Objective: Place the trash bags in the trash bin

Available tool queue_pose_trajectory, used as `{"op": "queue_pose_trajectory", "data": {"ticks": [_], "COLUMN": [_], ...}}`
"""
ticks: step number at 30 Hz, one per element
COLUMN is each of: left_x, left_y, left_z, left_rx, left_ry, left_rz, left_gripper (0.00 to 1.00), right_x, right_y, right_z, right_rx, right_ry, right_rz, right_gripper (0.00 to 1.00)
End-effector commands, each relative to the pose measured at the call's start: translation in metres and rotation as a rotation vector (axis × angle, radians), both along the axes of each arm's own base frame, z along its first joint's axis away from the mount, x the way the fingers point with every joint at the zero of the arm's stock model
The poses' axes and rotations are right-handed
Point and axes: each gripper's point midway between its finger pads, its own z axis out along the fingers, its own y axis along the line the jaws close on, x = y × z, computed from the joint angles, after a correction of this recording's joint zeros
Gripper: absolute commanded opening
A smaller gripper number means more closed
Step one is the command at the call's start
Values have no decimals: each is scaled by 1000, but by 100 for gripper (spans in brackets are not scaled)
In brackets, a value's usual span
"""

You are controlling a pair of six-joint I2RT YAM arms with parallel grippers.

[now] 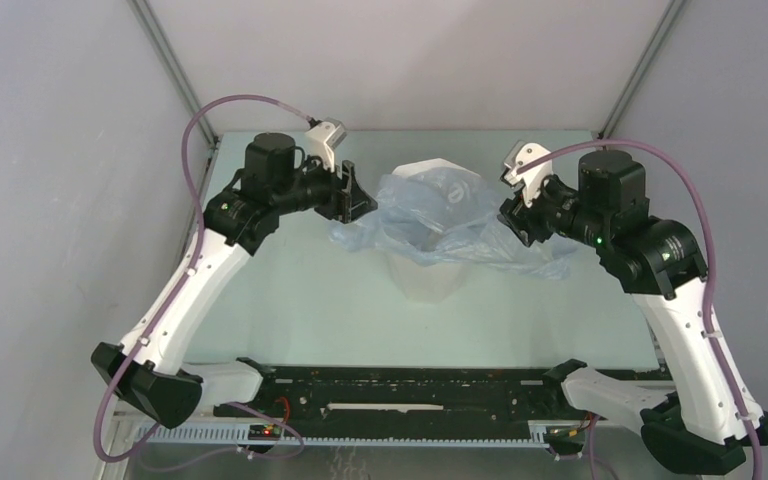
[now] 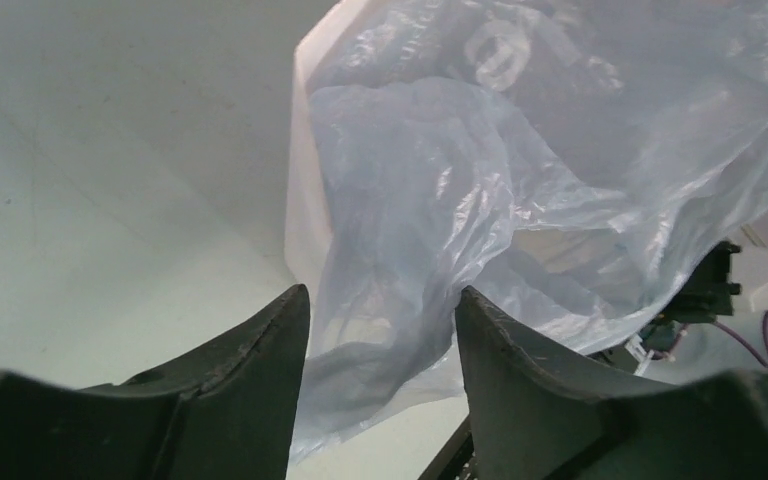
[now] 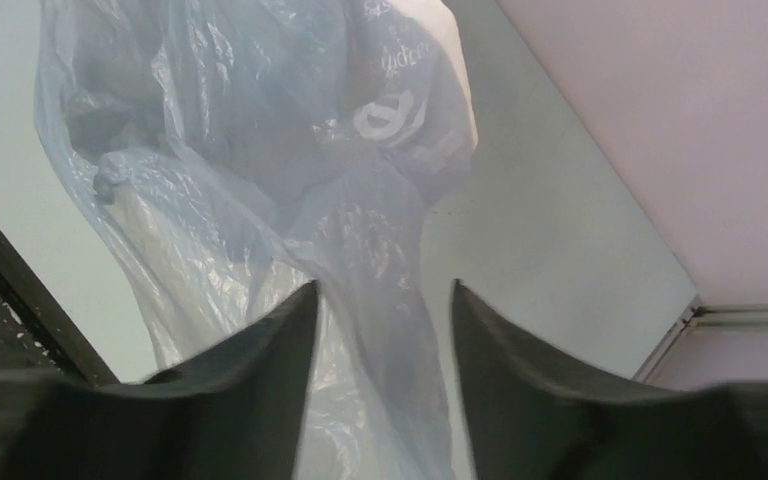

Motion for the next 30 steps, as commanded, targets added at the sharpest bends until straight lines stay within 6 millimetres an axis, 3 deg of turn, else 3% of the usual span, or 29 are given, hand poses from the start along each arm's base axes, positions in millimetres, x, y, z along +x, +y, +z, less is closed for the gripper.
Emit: {"op": "queue_pose_trajectory", "data": {"ticks": [1,6,7,10,13,18,30], "left_x": [10,23,26,36,47,63,92], "left_y": [8,9,8,7,10,11,-5], "left_z": [19,25,25,23,19,12,-8], "left_rx": [-3,-58,-68,-83,-102,-202,-290], "left_ry": [-42,-28,-20,8,49,181,334], "left_rz": [88,170,183,211,256,297,303], "left_gripper": [57,55,51,25,19,17,16], "right_x": [13,31,34,37,48,78,136], "right_y": [3,4,7,19,20,4,-15], "right_z": [6,12,14,9,-4,-19,-44], "right_rx": [-11,61,84,144,165,273,514], "right_ry": [-63,-102,-99,-43,14,69,278], "right_rz": [-5,-83,-92,-75,-137,-331,-474], "right_gripper": [49,23,16,11,0,0,0]}}
